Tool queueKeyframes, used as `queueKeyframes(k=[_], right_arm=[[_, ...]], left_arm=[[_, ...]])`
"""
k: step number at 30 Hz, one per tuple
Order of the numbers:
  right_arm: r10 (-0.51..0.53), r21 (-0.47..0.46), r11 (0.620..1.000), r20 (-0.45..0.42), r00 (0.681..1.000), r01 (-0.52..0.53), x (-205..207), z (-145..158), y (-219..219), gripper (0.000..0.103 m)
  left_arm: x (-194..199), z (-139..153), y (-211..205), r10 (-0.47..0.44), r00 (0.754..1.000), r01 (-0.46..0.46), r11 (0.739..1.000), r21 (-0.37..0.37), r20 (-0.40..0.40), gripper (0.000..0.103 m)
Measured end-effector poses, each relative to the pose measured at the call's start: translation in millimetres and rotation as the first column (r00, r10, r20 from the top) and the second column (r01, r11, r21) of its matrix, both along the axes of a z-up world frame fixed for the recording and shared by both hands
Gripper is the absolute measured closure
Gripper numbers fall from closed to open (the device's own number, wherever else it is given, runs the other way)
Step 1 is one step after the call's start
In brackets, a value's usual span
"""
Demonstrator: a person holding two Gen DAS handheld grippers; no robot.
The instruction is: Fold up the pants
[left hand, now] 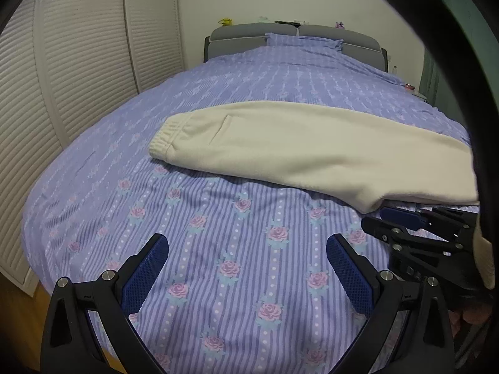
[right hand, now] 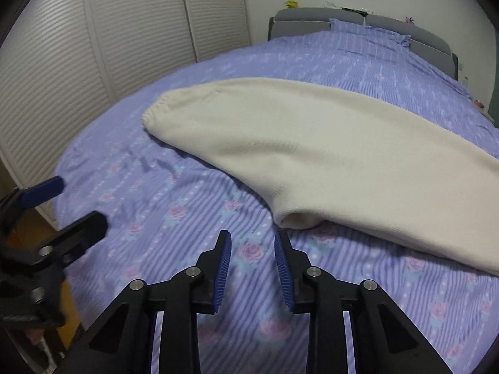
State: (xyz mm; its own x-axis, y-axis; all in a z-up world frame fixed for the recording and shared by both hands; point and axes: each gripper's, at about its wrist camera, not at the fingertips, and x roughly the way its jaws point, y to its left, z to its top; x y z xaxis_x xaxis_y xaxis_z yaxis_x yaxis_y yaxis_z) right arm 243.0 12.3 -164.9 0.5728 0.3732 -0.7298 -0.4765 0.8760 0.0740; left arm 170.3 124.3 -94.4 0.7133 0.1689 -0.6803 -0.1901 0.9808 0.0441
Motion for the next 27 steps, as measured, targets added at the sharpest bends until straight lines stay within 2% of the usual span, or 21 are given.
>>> queueKeyframes(k=[5,8,11,13,15,17,18,20,21,23,25,27], right_arm=[[-0.039,-0.027,0.999,0.005,0.999,0.039,15.2,0.1,1.4,0.073],[-0.041,-0.031,0.999,0.061,0.997,0.043,19.1,10.5,5.1,0.073],[-0.045,-0.059,0.997,0.017,0.999,0.046,32.9,0.3,12.4,0.073],[-0.047,-0.111,0.993,0.016,0.999,0.049,39.0,-10.0,20.9,0.073],[-0.066,-0.124,0.990,0.019,0.998,0.068,40.5,-13.7,23.1,0.087],[-0.077,-0.114,0.990,0.013,0.997,0.078,37.2,-8.4,20.6,0.092],[-0.070,-0.087,0.994,0.032,0.997,0.072,29.1,2.3,18.5,0.093],[-0.059,-0.099,0.993,0.082,0.995,0.067,14.4,16.8,20.7,0.097],[-0.047,-0.077,0.996,0.049,0.998,0.050,11.6,15.9,20.3,0.102],[0.008,-0.043,0.999,-0.078,0.997,-0.012,13.9,-5.1,24.9,0.102],[0.026,-0.078,0.996,-0.064,0.998,-0.031,7.3,-15.9,30.9,0.102],[0.014,-0.034,0.999,-0.038,0.999,-0.015,-2.2,-10.9,28.3,0.101]], left_arm=[[2.1,-3.5,5.1,0.004,1.000,-0.005,0.999,-0.038,-0.003,0.000],[3.3,-4.4,6.8,0.007,1.000,-0.007,0.999,-0.039,0.000,0.000],[6.1,-4.8,9.8,0.018,1.000,-0.018,0.999,-0.050,-0.002,0.000],[8.3,-5.1,11.1,0.025,1.000,-0.025,0.999,-0.047,-0.005,0.000],[10.0,-5.7,12.9,0.029,1.000,-0.029,0.999,-0.039,-0.005,0.000],[9.9,-6.0,15.7,0.035,0.999,-0.035,0.999,-0.035,-0.009,0.000],[8.9,-5.7,17.7,0.036,0.999,-0.037,0.999,-0.038,-0.004,0.000],[7.5,-5.4,23.4,0.055,0.998,-0.055,0.998,-0.037,0.003,0.000],[8.3,-5.7,26.2,0.069,0.998,-0.069,0.997,-0.042,0.002,0.000],[11.7,-7.1,30.5,0.079,0.997,-0.080,0.995,-0.062,-0.010,0.000],[13.0,-7.8,32.0,0.077,0.997,-0.079,0.995,-0.065,-0.019,0.000],[11.3,-7.3,32.3,0.073,0.997,-0.074,0.996,-0.049,-0.007,0.000]])
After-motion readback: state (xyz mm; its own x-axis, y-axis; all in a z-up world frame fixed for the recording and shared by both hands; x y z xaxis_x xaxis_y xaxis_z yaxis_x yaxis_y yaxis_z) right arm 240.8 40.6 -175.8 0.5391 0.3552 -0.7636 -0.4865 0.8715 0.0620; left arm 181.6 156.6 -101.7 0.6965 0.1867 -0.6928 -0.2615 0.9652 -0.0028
